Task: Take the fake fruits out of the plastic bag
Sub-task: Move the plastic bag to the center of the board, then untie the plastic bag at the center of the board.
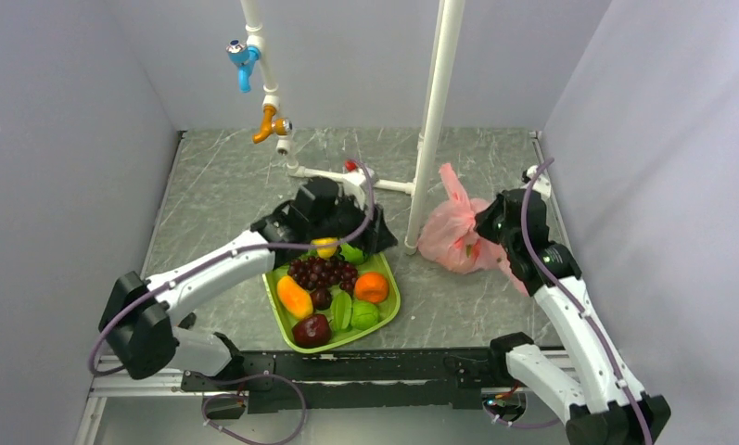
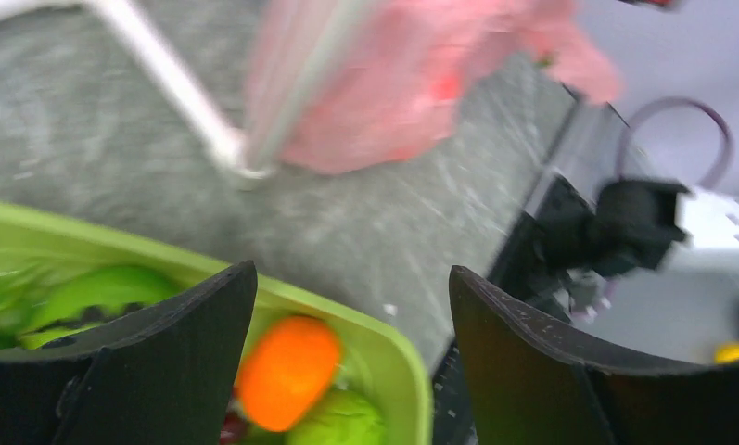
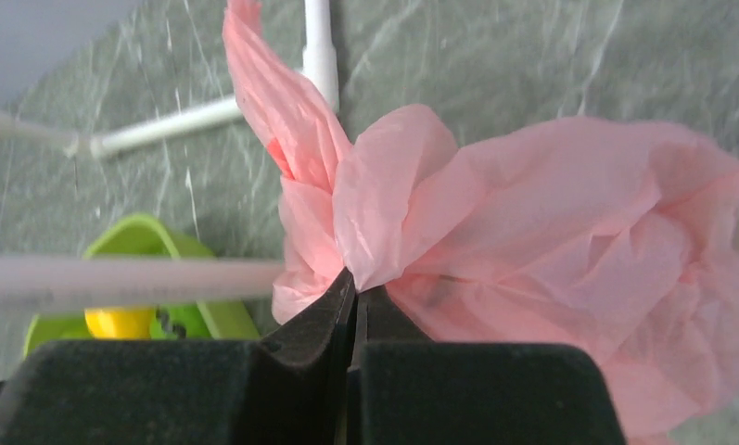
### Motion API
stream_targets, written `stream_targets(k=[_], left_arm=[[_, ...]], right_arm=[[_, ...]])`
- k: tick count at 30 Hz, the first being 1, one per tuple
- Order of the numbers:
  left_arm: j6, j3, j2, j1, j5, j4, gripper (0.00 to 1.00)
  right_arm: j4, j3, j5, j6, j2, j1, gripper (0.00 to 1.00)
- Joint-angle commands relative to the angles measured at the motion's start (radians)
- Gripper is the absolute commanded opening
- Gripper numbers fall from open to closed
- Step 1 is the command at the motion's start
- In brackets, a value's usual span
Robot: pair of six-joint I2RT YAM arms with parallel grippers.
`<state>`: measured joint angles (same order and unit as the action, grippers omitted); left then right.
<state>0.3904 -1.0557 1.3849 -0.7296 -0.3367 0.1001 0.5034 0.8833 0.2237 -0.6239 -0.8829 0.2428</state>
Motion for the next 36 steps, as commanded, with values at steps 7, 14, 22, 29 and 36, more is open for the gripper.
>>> stream_targets(k=[7, 14, 22, 29, 36], left_arm=[[-0.043, 0.016, -0.036, -0.423, 0.271, -0.072, 0.82], [-0.162, -0.179, 0.173, -0.554, 0.423, -0.041, 0.91], [-0.246, -0.311, 0.300, -0.561, 0.501, 0.001, 0.87], [-0.212, -0.379, 0.376, -0.557, 0.430, -0.043, 0.75], [-0.186, -0.397, 0.426, -0.557, 0.374, -0.079, 0.83]], right_arm=[[0.317, -0.058, -0.209, 0.011, 0.237, -0.001, 0.00], [0.380, -0.128, -0.282, -0.001, 0.404, -0.001, 0.11], [0.497, -0.095, -0.130, -0.102, 0.373, -0.001, 0.64], [0.627, -0.065, 0.042, -0.198, 0.380, -0.001, 0.59], [0.553, -0.064, -0.016, -0.156, 0.451, -0.001, 0.22]])
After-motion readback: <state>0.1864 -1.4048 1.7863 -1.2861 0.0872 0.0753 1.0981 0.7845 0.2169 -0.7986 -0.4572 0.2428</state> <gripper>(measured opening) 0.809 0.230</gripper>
